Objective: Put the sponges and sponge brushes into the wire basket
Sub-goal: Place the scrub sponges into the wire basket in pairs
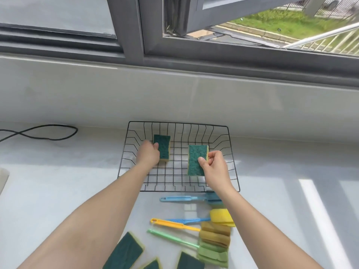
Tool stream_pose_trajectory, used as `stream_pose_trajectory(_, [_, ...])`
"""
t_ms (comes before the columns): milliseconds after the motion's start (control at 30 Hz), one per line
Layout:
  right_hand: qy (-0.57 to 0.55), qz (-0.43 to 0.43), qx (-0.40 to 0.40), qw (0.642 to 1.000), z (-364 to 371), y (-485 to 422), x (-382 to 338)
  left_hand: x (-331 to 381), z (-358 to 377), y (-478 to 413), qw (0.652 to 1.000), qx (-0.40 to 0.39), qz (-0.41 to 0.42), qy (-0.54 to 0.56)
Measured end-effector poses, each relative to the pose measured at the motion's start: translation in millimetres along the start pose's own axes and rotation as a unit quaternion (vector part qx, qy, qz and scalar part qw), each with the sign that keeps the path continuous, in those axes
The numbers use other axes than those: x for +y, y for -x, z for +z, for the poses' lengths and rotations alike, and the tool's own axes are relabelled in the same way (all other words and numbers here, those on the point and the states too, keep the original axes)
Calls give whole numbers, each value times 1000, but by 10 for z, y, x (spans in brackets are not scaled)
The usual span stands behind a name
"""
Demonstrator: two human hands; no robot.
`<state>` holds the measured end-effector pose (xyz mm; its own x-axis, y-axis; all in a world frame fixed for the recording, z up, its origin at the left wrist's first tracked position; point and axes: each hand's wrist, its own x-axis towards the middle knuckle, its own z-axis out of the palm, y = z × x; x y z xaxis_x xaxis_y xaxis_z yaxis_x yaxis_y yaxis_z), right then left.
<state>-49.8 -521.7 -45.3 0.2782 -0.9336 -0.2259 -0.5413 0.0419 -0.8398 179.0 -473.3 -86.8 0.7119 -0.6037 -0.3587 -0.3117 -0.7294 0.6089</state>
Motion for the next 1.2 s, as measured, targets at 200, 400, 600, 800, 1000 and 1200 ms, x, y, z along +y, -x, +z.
stream_pose_trajectory(200, [10, 23, -7, 1000, 270, -317, -30, -42, -161, 228, 990, 43, 121, -50])
stream_pose_trajectory(400, [-7, 46, -36, 998, 578, -546, -49, -427, -517, 576, 936, 154, 254, -188])
stream_pose_trajectory(600, [-6, 49, -58, 997, 736, -618, -17, -801, -486, 625, 950, 75, 196, -232])
stream_pose_trajectory(800, [3, 41, -75, 996, 893, -625, -86, -784, -501, 592, 952, 66, 204, -220])
stream_pose_trajectory(1000, [-10, 41, -85, 995, 1062, -655, -169, -754, -531, 595, 953, 51, 200, -221])
stream_pose_trajectory(1200, [17, 29, -75, 997, 1219, -674, -269, -768, -537, 592, 951, 51, 202, -227])
